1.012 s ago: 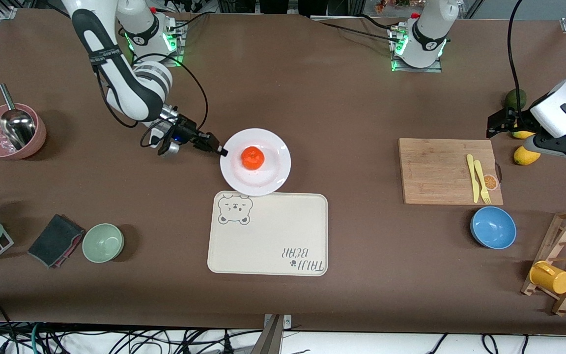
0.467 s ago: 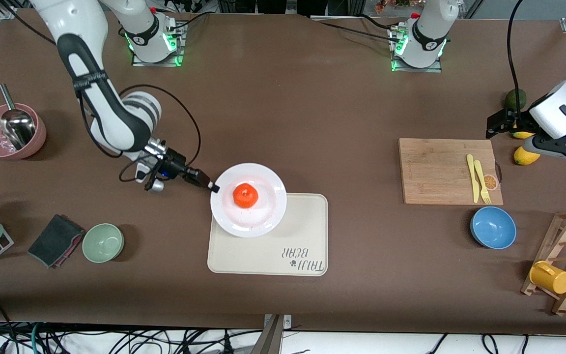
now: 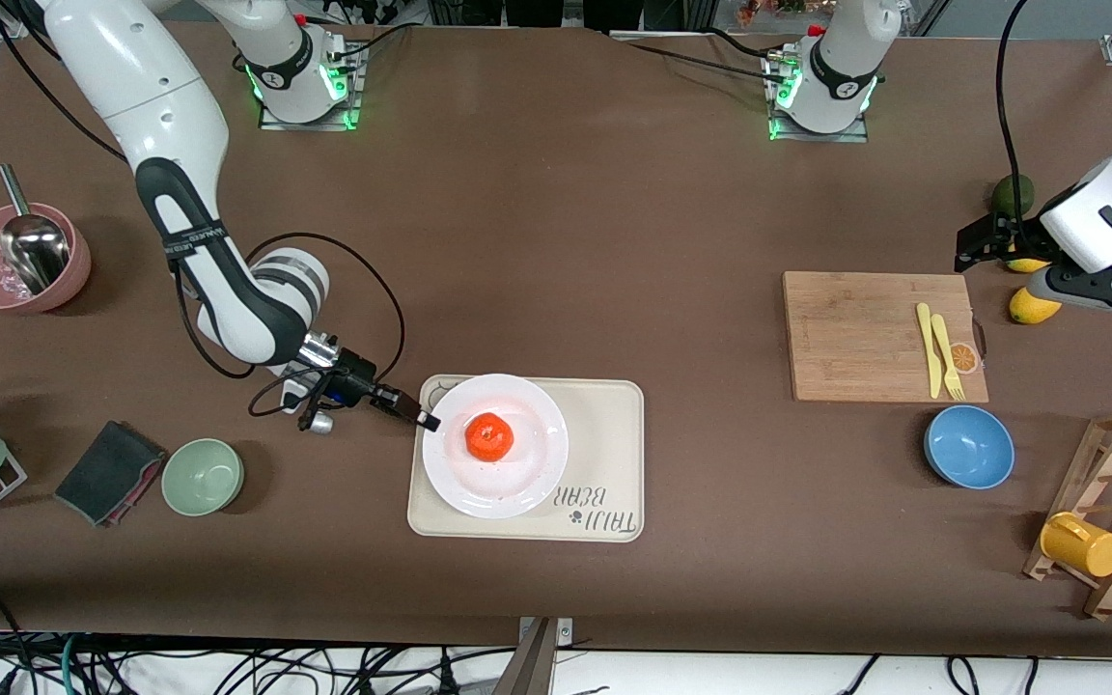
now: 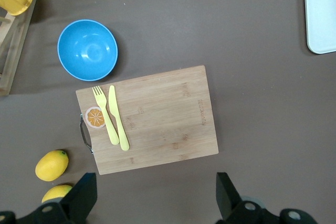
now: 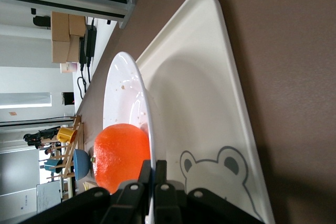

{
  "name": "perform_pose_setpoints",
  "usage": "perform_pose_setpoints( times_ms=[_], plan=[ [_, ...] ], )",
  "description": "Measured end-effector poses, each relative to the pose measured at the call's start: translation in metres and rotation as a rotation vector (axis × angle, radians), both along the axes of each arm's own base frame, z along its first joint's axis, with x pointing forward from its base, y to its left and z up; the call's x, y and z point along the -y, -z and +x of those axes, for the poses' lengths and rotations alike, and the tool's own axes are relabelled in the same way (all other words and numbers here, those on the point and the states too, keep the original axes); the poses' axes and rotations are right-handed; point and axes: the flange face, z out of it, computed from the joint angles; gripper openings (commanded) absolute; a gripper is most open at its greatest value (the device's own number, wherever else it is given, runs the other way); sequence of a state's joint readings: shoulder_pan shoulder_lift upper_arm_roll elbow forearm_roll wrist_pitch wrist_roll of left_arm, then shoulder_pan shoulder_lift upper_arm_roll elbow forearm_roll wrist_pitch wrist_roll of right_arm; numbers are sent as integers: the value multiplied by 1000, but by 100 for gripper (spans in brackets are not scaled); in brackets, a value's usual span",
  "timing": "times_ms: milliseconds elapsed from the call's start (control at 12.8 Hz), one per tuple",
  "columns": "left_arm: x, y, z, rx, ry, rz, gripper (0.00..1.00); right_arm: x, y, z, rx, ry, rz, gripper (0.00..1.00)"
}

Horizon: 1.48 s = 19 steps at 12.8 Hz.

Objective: Place orange and plate with both arms
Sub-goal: 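Slide the plate with the right gripper onto the bear tray, then open the right gripper to release the plate rim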

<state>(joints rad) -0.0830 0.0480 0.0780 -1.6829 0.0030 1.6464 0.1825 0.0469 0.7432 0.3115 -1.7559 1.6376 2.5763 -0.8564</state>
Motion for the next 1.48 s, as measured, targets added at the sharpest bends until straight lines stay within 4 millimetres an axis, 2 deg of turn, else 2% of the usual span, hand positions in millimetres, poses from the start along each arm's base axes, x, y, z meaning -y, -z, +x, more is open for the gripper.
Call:
perform_pose_setpoints(
  times_ms=[78, 156, 311, 467, 545, 623, 700, 856, 1089, 1245, 1479],
  plan=[
    [0, 0, 0, 0, 0, 0, 100, 0, 4, 0, -2, -3, -4, 3],
    [0, 0, 0, 0, 0, 0, 100, 0, 6, 0, -3, -4, -6, 11],
    [0, 0, 0, 0, 0, 0, 100, 0, 6, 0, 0, -8, -9, 35],
    [0, 0, 0, 0, 0, 0, 100, 1, 6, 0, 21, -25, -24, 49],
    [0, 0, 0, 0, 0, 0, 100, 4, 6, 2, 31, -29, -32, 65],
    [0, 0, 0, 0, 0, 0, 100, 7, 5, 4, 41, -29, -38, 85],
    [0, 0, 0, 0, 0, 0, 100, 11, 1, 9, 58, -35, -50, 100],
    [0, 0, 0, 0, 0, 0, 100, 23, -17, 20, 117, -79, -106, 100],
    [0, 0, 0, 0, 0, 0, 100, 38, -68, 28, 218, -159, -202, 100],
    [0, 0, 0, 0, 0, 0, 100, 55, -95, 13, 247, -231, -268, 100],
    [0, 0, 0, 0, 0, 0, 100, 105, -124, -26, 242, -381, -373, 100]
  ],
)
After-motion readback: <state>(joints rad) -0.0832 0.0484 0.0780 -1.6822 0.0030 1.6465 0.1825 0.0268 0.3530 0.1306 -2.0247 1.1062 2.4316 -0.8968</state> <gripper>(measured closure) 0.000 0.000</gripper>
